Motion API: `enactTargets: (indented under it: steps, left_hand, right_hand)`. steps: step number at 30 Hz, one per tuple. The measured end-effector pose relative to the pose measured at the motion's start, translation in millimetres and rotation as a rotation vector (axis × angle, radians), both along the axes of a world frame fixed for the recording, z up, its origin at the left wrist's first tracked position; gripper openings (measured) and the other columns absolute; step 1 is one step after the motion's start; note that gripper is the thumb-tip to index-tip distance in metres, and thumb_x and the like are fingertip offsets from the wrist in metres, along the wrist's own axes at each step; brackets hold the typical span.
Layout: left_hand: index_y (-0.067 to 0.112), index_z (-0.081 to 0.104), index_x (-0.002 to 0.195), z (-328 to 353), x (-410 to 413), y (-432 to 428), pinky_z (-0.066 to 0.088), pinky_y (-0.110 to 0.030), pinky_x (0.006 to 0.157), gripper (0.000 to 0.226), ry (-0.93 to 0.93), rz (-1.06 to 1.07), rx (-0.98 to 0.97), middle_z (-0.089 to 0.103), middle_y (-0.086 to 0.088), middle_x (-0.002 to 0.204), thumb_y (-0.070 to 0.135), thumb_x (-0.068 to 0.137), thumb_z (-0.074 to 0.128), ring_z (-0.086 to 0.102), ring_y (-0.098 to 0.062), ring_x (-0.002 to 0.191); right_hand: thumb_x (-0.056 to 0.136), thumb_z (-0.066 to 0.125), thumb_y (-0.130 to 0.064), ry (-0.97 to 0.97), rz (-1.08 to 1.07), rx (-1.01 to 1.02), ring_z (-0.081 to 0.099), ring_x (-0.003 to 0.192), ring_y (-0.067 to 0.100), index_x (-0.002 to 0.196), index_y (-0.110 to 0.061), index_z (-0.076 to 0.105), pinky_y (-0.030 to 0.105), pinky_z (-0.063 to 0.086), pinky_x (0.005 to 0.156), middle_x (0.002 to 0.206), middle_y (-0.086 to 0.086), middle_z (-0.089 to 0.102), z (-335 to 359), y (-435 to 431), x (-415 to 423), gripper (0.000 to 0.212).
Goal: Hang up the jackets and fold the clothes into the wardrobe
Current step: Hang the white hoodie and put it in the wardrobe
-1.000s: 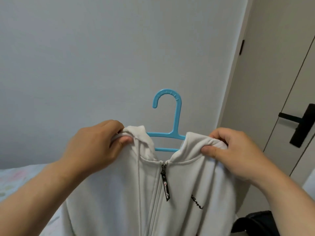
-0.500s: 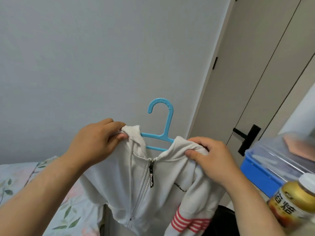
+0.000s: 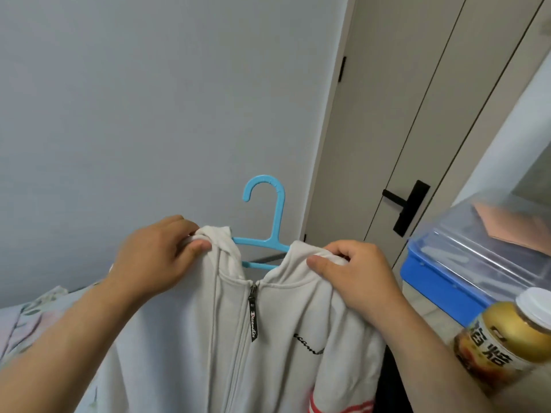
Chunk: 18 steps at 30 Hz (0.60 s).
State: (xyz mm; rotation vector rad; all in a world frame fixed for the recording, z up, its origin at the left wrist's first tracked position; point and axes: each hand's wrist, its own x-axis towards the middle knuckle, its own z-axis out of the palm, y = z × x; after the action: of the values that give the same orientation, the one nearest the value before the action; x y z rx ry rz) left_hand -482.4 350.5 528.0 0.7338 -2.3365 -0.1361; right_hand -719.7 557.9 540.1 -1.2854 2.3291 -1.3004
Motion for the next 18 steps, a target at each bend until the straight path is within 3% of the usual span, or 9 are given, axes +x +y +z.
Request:
enactTargets:
  steps: [3, 6, 8, 12, 15, 18]
  left_hand:
    - [0.018, 0.068, 0.085, -22, -35, -31, 0.046, -0.035, 0.056, 0.052, -0.025, -0.079, 0.029, 0.057, 0.007, 0.072, 0.059, 0.082, 0.036, 0.061, -0.025, 0.068]
    - [0.02, 0.069, 0.085, -39, -70, -60, 0.044, -0.032, 0.053, 0.047, -0.066, -0.17, 0.045, 0.058, 0.008, 0.071, 0.056, 0.083, 0.039, 0.061, -0.025, 0.065]
    - [0.024, 0.067, 0.085, -46, -95, -81, 0.047, -0.033, 0.052, 0.041, -0.08, -0.261, 0.048, 0.056, 0.011, 0.07, 0.055, 0.085, 0.041, 0.062, -0.025, 0.062]
    - [0.031, 0.06, 0.088, -56, -139, -109, 0.048, -0.033, 0.053, 0.027, -0.09, -0.401, 0.097, 0.051, 0.014, 0.069, 0.054, 0.086, 0.044, 0.062, -0.024, 0.06]
    - [0.028, 0.065, 0.086, -60, -163, -121, 0.046, -0.032, 0.054, 0.033, -0.122, -0.443, 0.09, 0.054, 0.012, 0.07, 0.053, 0.085, 0.044, 0.063, -0.026, 0.063]
    - [0.025, 0.067, 0.085, -58, -175, -126, 0.047, -0.032, 0.055, 0.037, -0.125, -0.479, 0.099, 0.056, 0.013, 0.071, 0.054, 0.085, 0.044, 0.064, -0.024, 0.064]
  right_hand:
    - [0.074, 0.075, -0.042, -0.025, -0.079, 0.031, 0.058, 0.064, -0.001, 0.07, -0.042, 0.067, 0.012, 0.04, 0.051, 0.065, -0.019, 0.065, -22, -16, -17, 0.009]
    - [0.068, 0.072, -0.048, -0.051, -0.174, 0.046, 0.052, 0.056, 0.003, 0.063, -0.027, 0.066, 0.014, 0.039, 0.051, 0.056, -0.015, 0.058, -37, -27, -34, 0.023]
    - [0.069, 0.076, -0.046, -0.095, -0.248, 0.046, 0.051, 0.055, 0.006, 0.07, -0.019, 0.068, 0.017, 0.042, 0.053, 0.063, -0.004, 0.061, -45, -32, -44, 0.028]
    - [0.072, 0.08, -0.044, -0.149, -0.346, 0.054, 0.054, 0.056, 0.002, 0.073, -0.03, 0.069, 0.015, 0.044, 0.052, 0.065, -0.008, 0.065, -56, -39, -55, 0.018]
    - [0.073, 0.078, -0.049, -0.168, -0.408, 0.063, 0.061, 0.061, 0.011, 0.08, -0.024, 0.07, 0.029, 0.052, 0.058, 0.07, -0.003, 0.069, -63, -40, -58, 0.027]
    - [0.073, 0.076, -0.052, -0.182, -0.442, 0.044, 0.065, 0.066, 0.007, 0.088, -0.034, 0.068, 0.025, 0.054, 0.059, 0.074, -0.01, 0.071, -65, -39, -57, 0.025]
